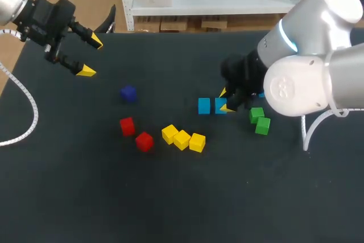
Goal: Place the blue cubes, place green cubes on the blue cubes, place the yellow cubes on the green cubes, then place the red cubes on the yellow cubes, and place purple cube on the red cubes.
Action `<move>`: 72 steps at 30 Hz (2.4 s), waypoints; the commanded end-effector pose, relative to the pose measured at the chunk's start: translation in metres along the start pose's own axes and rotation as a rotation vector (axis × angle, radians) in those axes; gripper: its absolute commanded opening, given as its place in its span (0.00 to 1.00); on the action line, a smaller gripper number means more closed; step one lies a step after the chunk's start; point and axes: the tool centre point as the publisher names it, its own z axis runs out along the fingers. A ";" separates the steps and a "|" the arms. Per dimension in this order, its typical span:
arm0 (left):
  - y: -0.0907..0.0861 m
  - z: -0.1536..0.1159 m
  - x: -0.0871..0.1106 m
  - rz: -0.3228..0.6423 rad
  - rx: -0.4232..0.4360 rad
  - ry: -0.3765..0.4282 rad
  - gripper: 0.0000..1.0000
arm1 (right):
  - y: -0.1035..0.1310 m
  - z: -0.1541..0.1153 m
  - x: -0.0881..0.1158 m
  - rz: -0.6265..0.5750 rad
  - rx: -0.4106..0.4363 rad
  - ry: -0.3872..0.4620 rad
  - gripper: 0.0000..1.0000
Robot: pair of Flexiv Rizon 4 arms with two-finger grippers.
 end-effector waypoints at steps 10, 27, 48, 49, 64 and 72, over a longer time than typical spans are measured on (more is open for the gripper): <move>0.001 0.000 0.001 0.004 0.000 -0.002 1.00 | -0.003 -0.003 0.002 0.002 -0.003 0.004 0.78; 0.001 0.000 0.001 0.004 0.000 -0.002 1.00 | -0.042 -0.074 0.046 0.158 0.118 -0.002 1.00; 0.001 0.000 0.001 0.004 0.000 -0.002 1.00 | -0.065 -0.069 0.112 0.133 0.082 0.023 1.00; 0.001 0.000 0.001 0.004 0.000 -0.002 1.00 | -0.065 -0.068 0.113 0.124 0.076 0.022 1.00; 0.001 0.000 0.001 0.004 0.000 -0.002 1.00 | -0.068 -0.053 0.111 0.093 0.043 0.021 1.00; 0.001 0.000 0.001 0.004 0.000 -0.002 1.00 | -0.066 -0.050 0.113 0.063 0.031 0.036 0.44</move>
